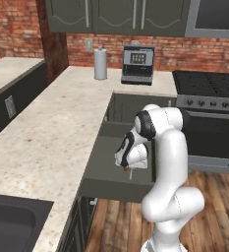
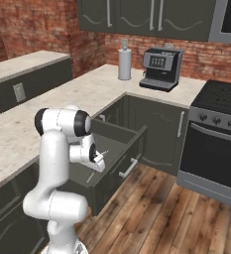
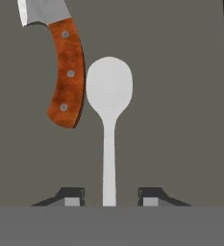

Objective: Pick up the metallic utensils from the counter and place them in the open drawer. Make sure not to pick up any wooden utensils.

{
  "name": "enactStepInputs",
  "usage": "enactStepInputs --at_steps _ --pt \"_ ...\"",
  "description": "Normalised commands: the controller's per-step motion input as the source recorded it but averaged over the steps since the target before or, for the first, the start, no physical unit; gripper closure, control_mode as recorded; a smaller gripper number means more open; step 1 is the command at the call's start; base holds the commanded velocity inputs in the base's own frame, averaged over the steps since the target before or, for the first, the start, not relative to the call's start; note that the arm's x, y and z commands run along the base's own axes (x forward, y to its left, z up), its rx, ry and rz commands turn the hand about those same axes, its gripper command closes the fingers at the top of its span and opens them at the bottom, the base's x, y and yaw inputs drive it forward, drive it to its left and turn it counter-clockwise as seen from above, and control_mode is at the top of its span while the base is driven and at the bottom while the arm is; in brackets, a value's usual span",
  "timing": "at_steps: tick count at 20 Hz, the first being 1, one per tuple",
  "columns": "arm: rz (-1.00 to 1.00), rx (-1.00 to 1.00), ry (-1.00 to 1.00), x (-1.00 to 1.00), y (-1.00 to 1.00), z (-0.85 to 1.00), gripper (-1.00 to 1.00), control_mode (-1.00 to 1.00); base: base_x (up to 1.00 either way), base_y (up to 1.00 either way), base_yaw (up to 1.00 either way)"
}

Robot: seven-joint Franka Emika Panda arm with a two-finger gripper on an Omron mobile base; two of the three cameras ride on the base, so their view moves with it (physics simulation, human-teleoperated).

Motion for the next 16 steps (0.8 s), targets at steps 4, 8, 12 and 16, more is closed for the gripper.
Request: enactStepInputs --at_steps 4,8,12,16 --pt "0.00 0.00 0.00 0.00 0.00 0.02 -1.00 -1.00 0.00 0.00 0.00" --pt "-0.01 -0.06 0.02 0.00 0.02 0.41 -1.00 -1.00 0.00 0.00 0.00" --pt "0.00 0.00 0.00 -0.36 0.00 0.93 -1.00 -1.00 0.00 0.00 0.00" --pt "0.00 0.00 0.00 -0.76 0.00 1.00 -1.00 -1.00 0.00 0.00 0.00"
